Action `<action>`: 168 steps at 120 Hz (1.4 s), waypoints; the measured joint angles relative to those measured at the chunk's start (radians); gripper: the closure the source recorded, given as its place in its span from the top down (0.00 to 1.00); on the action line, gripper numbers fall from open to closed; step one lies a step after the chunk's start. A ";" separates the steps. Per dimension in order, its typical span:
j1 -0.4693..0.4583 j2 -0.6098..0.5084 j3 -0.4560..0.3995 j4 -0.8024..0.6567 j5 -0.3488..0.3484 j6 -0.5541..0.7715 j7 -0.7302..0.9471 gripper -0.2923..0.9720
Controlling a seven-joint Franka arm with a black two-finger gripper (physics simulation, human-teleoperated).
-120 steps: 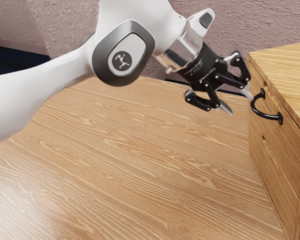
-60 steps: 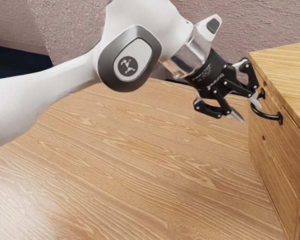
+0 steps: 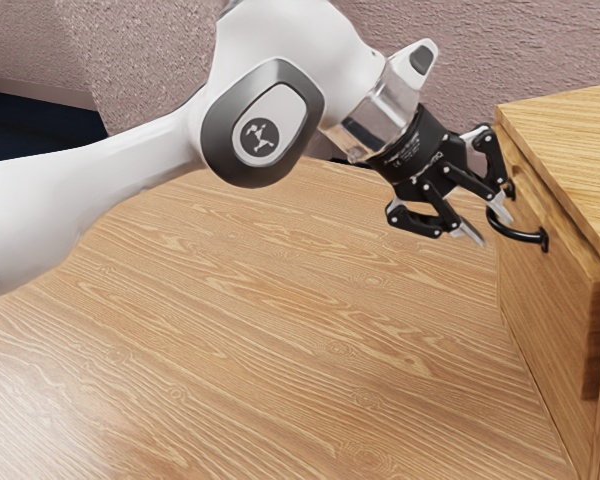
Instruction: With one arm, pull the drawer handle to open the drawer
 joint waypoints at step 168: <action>0.170 0.020 -0.148 -0.075 0.003 -0.022 -0.014 0.21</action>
